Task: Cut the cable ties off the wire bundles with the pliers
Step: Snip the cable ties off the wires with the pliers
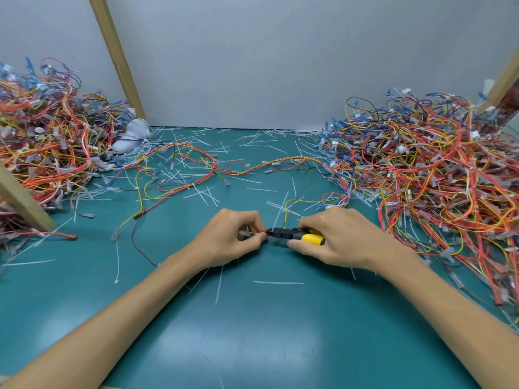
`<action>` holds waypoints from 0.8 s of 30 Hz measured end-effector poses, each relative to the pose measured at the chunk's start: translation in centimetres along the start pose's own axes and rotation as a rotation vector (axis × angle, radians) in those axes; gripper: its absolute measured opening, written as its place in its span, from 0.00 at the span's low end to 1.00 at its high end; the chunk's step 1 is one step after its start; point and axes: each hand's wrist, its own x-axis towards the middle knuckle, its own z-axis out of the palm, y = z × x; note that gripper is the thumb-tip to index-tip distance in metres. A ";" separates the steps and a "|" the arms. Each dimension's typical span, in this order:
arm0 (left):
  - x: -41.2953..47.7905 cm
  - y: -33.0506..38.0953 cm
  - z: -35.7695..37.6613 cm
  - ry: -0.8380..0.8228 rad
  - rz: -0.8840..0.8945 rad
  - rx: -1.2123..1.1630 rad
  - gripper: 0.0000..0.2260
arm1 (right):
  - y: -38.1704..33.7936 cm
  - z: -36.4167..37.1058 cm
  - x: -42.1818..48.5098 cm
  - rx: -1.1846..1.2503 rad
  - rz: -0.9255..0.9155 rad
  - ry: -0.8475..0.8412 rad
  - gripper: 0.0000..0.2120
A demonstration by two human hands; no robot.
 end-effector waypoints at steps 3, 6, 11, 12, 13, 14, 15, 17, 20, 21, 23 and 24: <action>0.1 -0.2 -0.1 -0.028 -0.051 -0.061 0.03 | 0.1 0.7 -0.3 -0.027 -0.032 0.051 0.21; 0.1 -0.3 -0.2 -0.036 -0.083 -0.113 0.03 | 0.1 1.1 0.0 -0.079 -0.080 0.062 0.23; 0.2 -0.7 0.0 -0.041 -0.096 -0.149 0.05 | 0.3 1.6 0.0 -0.100 -0.125 0.174 0.23; 0.2 -0.8 0.0 -0.040 -0.097 -0.159 0.05 | 0.3 1.6 -0.1 -0.109 -0.131 0.196 0.22; 0.2 -0.8 0.0 -0.040 -0.097 -0.164 0.06 | 0.3 1.5 -0.1 -0.125 -0.135 0.216 0.21; 0.2 -0.8 0.0 -0.039 -0.096 -0.168 0.06 | 0.2 1.5 -0.1 -0.148 -0.135 0.234 0.21; 0.2 -0.9 0.0 -0.039 -0.096 -0.172 0.06 | 0.1 1.4 -0.1 -0.175 -0.132 0.244 0.21; 0.2 -0.9 0.0 -0.041 -0.094 -0.175 0.06 | 0.0 1.4 -0.1 -0.195 -0.128 0.228 0.22; 0.1 -0.9 0.0 -0.037 -0.094 -0.169 0.05 | -0.2 1.3 -0.2 -0.098 -0.100 0.158 0.22; 0.1 -0.8 0.0 -0.032 -0.090 -0.159 0.04 | -0.2 1.3 -0.3 -0.065 -0.085 0.140 0.21; -0.1 -0.6 0.1 -0.018 -0.066 -0.112 0.04 | -0.1 1.0 -0.3 -0.018 -0.055 0.096 0.20; -0.1 -0.5 0.1 -0.010 -0.050 -0.083 0.04 | 0.0 0.8 -0.2 -0.002 -0.045 0.073 0.20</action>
